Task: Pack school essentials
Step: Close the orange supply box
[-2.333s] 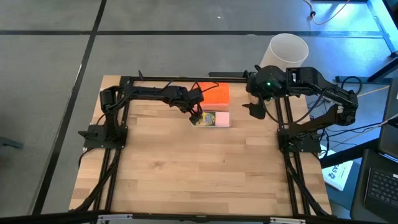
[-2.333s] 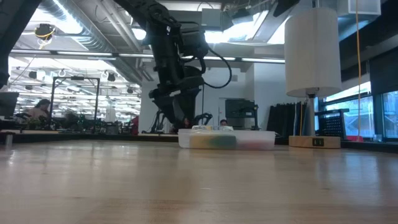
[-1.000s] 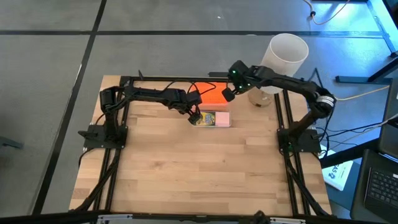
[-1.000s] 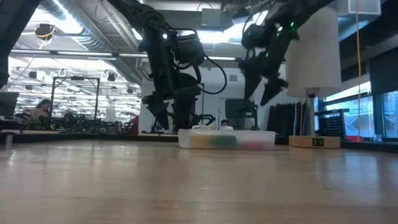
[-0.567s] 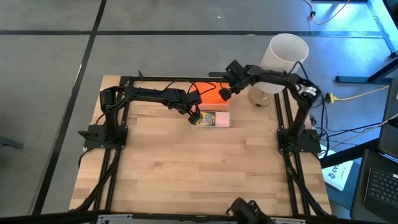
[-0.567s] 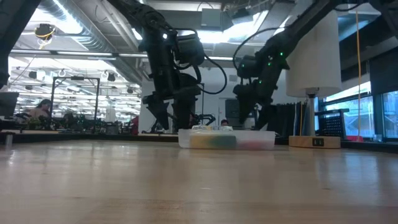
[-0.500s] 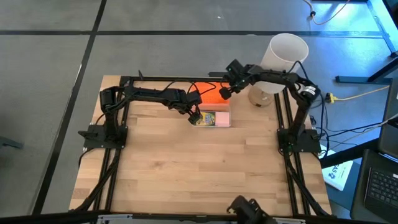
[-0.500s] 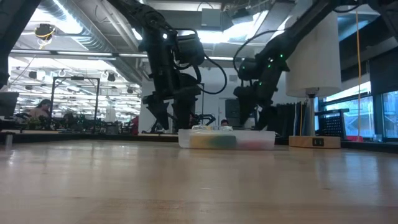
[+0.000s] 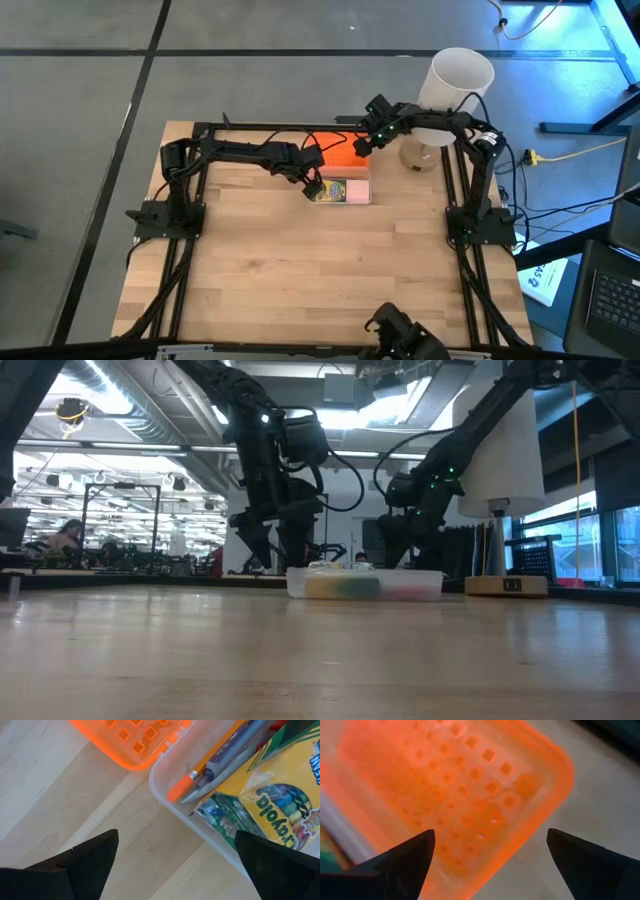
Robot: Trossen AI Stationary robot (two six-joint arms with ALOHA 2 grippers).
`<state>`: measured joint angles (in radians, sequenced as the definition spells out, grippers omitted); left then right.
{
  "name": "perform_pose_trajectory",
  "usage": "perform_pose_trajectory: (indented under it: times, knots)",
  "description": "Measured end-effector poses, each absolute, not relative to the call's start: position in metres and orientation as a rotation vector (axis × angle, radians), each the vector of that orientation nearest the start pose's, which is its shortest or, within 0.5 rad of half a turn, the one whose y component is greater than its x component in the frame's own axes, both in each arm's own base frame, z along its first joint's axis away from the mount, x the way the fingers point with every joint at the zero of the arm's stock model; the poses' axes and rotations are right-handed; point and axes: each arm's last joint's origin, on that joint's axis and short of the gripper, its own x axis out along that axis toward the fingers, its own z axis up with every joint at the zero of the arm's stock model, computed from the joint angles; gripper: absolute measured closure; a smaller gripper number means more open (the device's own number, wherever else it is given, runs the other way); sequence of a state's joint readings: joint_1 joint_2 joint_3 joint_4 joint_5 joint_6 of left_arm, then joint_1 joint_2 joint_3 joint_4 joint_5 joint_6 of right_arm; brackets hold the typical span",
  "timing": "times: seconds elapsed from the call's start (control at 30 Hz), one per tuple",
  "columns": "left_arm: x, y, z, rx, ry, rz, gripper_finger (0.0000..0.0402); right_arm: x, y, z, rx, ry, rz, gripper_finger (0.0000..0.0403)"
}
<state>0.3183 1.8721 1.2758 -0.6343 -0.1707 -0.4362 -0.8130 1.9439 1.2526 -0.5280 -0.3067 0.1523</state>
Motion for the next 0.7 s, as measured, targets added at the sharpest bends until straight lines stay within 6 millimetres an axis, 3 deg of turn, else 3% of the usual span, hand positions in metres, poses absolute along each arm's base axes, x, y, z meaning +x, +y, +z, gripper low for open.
perform_pose_trajectory:
  times: [0.33,0.7]
  knots:
    - [0.346,0.121,0.177,-0.466,1.128,0.695,0.0008,0.265,-0.266,0.152,0.807,1.003,-0.492,0.0018]
    - [0.346,0.121,0.177,-0.465,1.128,0.694,0.0008,0.276,-0.252,0.152,0.817,1.015,-0.396,0.0018]
